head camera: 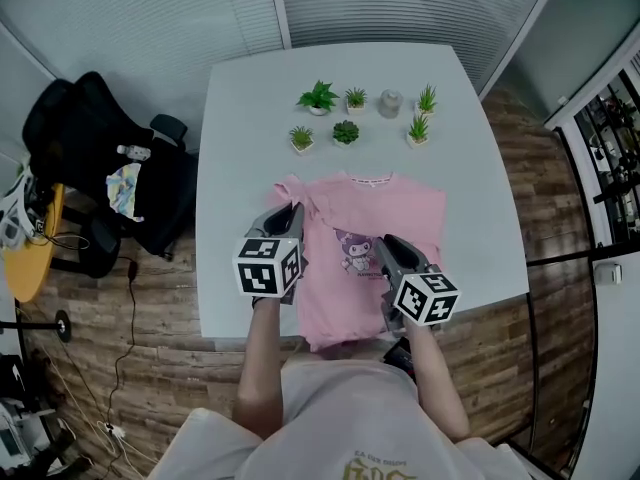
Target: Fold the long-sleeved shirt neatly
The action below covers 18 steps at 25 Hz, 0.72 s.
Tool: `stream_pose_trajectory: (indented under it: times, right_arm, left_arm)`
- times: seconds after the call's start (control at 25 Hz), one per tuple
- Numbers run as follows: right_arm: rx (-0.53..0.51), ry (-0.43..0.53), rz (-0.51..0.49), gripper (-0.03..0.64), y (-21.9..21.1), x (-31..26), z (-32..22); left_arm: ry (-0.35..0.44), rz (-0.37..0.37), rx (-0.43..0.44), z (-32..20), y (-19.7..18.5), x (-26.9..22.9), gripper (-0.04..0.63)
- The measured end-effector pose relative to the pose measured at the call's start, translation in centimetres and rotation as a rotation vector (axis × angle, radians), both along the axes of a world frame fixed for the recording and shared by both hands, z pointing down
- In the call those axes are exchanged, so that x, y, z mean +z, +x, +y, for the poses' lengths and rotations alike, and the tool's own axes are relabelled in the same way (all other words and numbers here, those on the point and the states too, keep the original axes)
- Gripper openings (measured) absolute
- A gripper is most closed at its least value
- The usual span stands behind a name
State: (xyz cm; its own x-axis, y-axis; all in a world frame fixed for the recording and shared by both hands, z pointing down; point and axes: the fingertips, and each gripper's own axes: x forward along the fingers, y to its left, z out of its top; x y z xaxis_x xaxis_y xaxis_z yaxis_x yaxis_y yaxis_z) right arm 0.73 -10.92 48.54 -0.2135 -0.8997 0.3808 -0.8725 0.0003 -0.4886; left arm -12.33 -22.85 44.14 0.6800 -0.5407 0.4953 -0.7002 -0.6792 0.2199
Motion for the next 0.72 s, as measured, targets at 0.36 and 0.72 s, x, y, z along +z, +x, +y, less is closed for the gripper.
stream_pose_trajectory:
  times: [0.36, 0.72]
  right_arm:
    - [0.033, 0.009, -0.005, 0.094, 2.9, -0.4, 0.8]
    - [0.072, 0.006, -0.024, 0.094, 7.4, 0.2, 1.8]
  left_arm:
    - [0.019, 0.045, 0.054, 0.8, 4.4, -2.1, 0.028]
    - [0.019, 0.045, 0.146, 3.3, 10.9, -2.3, 0.028]
